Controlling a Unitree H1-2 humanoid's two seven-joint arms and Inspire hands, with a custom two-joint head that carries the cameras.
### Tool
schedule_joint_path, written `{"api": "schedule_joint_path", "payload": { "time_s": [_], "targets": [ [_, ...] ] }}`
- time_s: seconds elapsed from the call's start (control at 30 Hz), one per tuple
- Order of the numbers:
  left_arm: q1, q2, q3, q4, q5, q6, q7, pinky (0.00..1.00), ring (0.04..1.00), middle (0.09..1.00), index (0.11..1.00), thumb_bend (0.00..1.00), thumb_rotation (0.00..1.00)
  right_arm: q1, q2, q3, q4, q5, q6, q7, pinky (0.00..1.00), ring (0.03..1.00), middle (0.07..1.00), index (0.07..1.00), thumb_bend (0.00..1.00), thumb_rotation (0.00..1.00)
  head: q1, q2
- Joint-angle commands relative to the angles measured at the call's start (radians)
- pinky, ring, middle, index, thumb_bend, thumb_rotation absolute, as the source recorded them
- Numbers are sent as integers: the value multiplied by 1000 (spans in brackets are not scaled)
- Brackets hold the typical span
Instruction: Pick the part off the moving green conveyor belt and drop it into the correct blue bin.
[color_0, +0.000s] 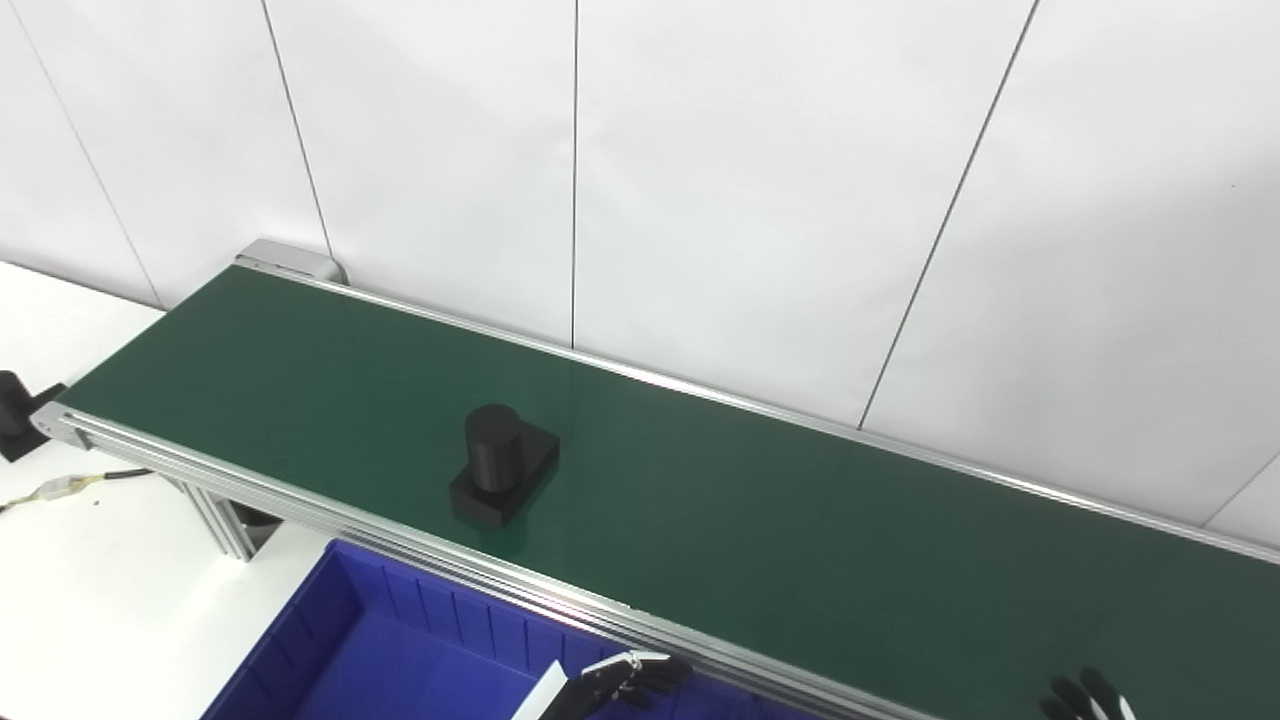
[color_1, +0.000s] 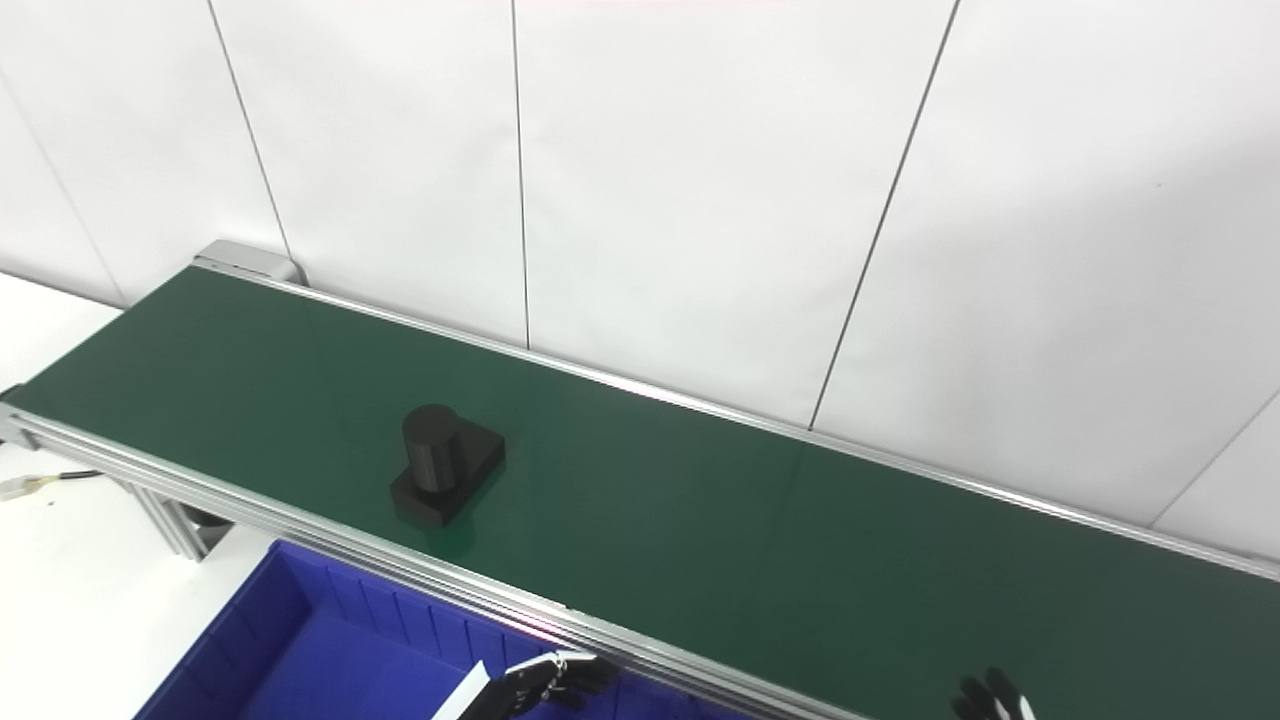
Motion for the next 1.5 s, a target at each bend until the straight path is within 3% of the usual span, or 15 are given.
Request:
{"api": "schedule_joint_path", "payload": {
  "time_s": [0.0, 0.13, 0.33, 0.43, 0.57, 0.83, 1.07, 1.13, 1.37, 1.47],
  "targets": [
    [-17, -1, -2, -33, 19, -38, 21, 715, 768, 783, 772, 949, 274, -22, 8, -15, -48, -14, -47, -1, 773, 812, 841, 904, 984, 676, 1, 0],
    [-15, 0, -2, -41, 7, -38, 16, 727, 776, 789, 779, 931, 248, -59, 29, -36, -87, -4, -3, 44, 807, 848, 868, 919, 981, 643, -30, 13],
    [-11, 3, -2, -50, 3, -38, 17, 741, 785, 795, 786, 920, 246, -118, 36, -63, -100, -16, 29, 101, 802, 843, 876, 931, 896, 602, -41, 20],
    [-9, 6, -1, -59, 1, -38, 7, 745, 787, 798, 791, 905, 247, -162, 35, -73, -122, -72, 111, 139, 786, 840, 877, 927, 855, 633, -62, 26],
    [-10, 8, 0, -66, 2, -38, 3, 744, 785, 797, 793, 896, 249, -202, 36, -77, -124, -77, 176, 178, 794, 846, 877, 920, 838, 605, -85, 38],
    [-7, -1, 32, -75, -45, -38, -65, 773, 802, 806, 801, 884, 242, -277, 41, -69, -109, -100, 290, 242, 827, 868, 896, 926, 810, 560, -118, 48],
    [-3, 5, 44, -87, -32, -38, -80, 761, 798, 804, 805, 881, 256, -333, 55, -51, -91, -118, 392, 284, 839, 889, 904, 931, 841, 530, -143, 66],
    [2, 14, 45, -95, -28, -38, -90, 763, 800, 803, 792, 878, 202, -353, 62, -40, -78, -142, 418, 290, 840, 880, 895, 927, 842, 526, -147, 68],
    [12, 16, 71, -105, -34, -38, -103, 731, 784, 799, 799, 883, 262, -407, 86, -14, -24, -168, 449, 292, 840, 882, 900, 930, 850, 532, -165, 81],
    [23, 21, 94, -119, -56, -38, -153, 709, 773, 798, 801, 906, 290, -452, 97, -1, 21, -191, 463, 289, 840, 878, 896, 930, 858, 545, -173, 88]
  ]
}}
